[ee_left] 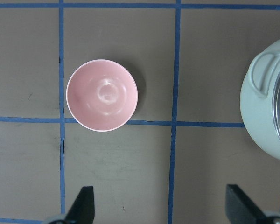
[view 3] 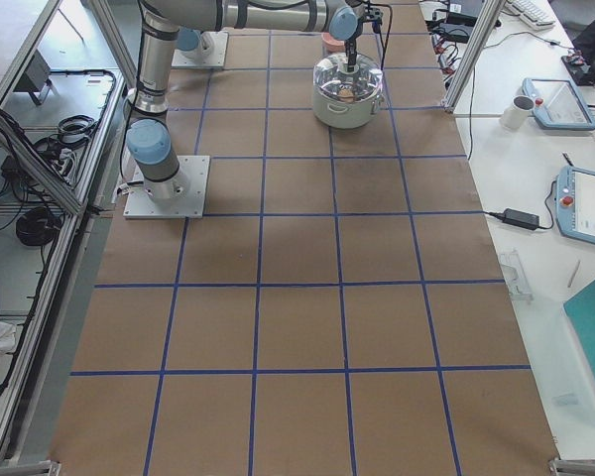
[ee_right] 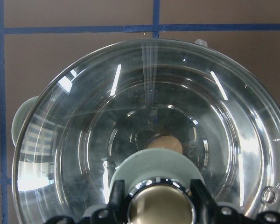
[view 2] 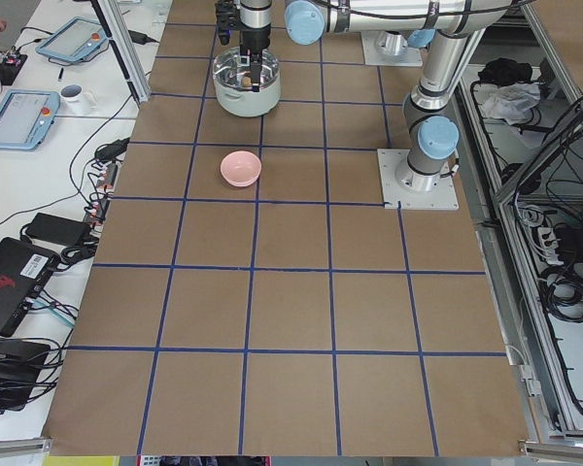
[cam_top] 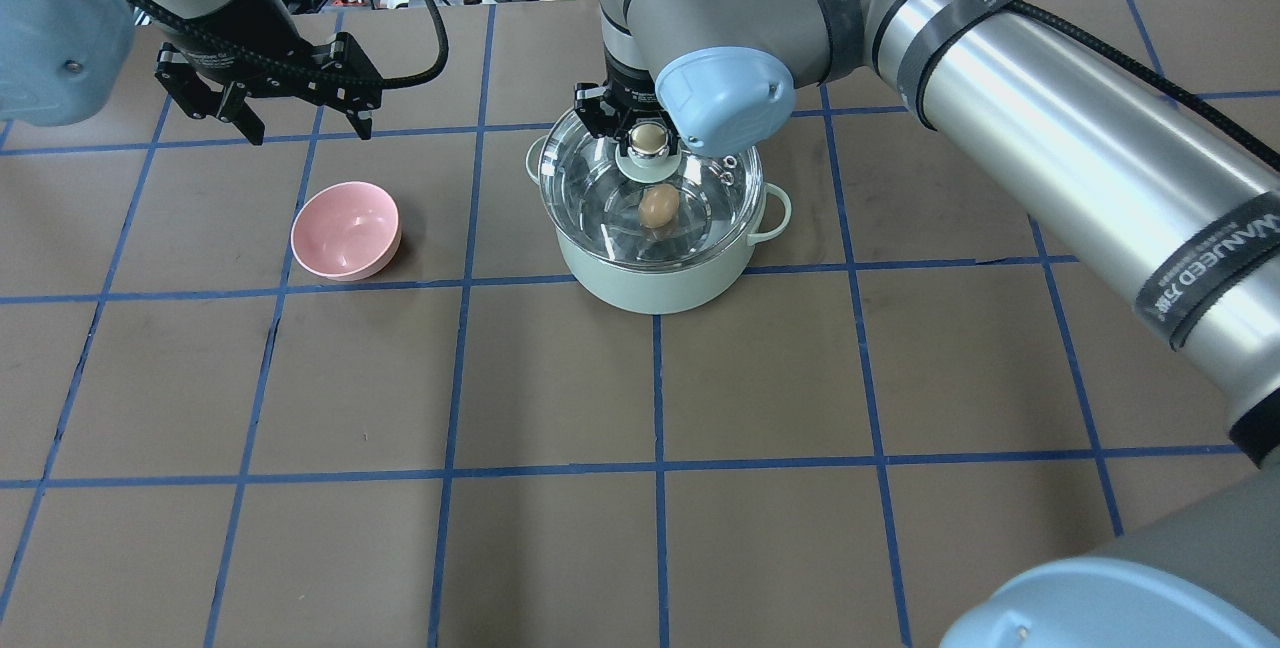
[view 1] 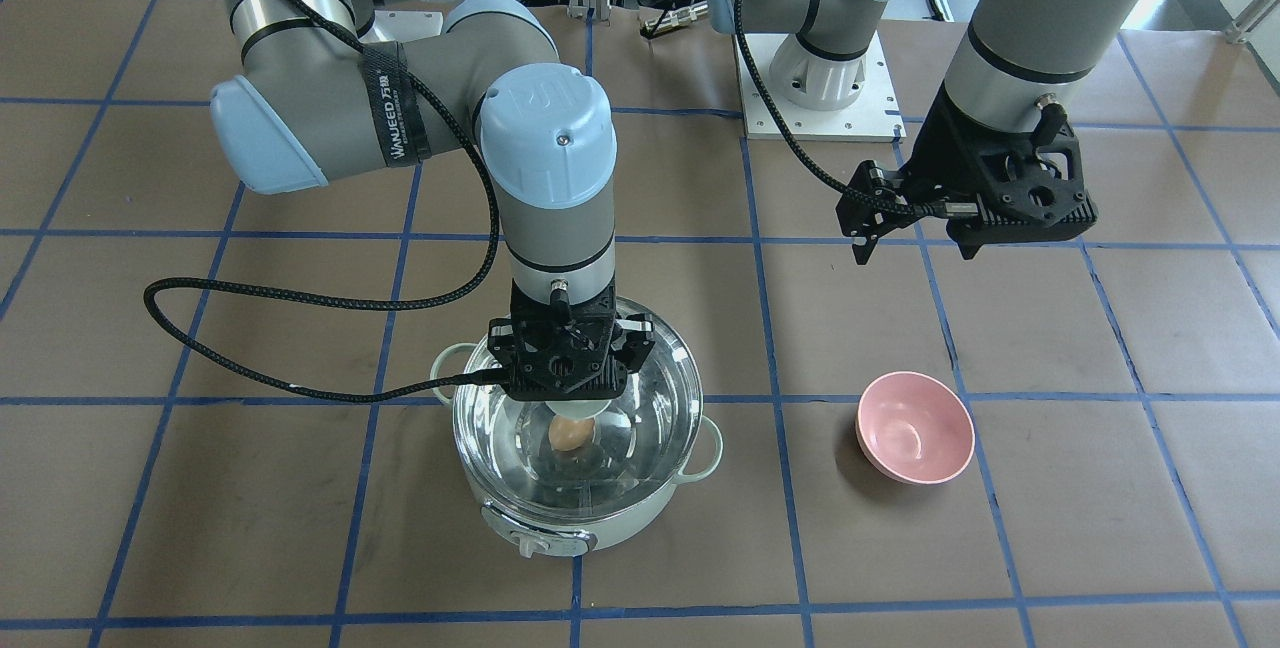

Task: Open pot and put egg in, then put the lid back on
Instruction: 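Carry the glass lid over the pot with the right gripper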

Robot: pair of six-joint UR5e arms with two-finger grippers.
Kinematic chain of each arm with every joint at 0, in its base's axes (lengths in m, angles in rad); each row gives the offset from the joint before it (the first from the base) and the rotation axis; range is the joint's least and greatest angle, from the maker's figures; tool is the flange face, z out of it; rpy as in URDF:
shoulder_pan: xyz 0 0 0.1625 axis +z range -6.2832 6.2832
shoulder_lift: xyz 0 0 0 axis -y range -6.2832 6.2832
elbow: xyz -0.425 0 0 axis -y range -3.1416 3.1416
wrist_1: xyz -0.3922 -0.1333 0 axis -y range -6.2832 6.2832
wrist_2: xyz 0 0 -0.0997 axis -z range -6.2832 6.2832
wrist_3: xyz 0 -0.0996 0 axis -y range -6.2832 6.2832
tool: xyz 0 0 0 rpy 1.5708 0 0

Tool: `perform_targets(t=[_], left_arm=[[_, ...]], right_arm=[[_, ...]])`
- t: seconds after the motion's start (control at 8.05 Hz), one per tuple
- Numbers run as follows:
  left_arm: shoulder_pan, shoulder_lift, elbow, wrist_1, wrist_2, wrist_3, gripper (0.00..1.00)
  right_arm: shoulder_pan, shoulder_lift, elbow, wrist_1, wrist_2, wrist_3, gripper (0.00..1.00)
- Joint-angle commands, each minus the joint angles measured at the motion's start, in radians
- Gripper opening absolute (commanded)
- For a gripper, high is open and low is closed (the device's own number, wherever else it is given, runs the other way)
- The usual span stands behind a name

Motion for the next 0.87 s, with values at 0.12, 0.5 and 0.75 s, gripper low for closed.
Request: perform_targets(t=[0.12,0.5,0.75], left_arm=[[-0.008,0.003,-0.001,-0.001,-0.006,-0.011,1.0],[-0.008,0.0,-0.001,0.004,-0.015,-0.013,1.0],[-0.008,-0.003,-0.001,0.006,-0.015,-0.013,1.0]], right_arm=[[-0.001,0.006,0.005,0.0,0.003,-0.015,0.21],[-0.001,0.007,0.007,0.0,0.0,-0.015,0.21],[-0.001,0.009,0.01,0.0,-0.008,-0.018,0.21]])
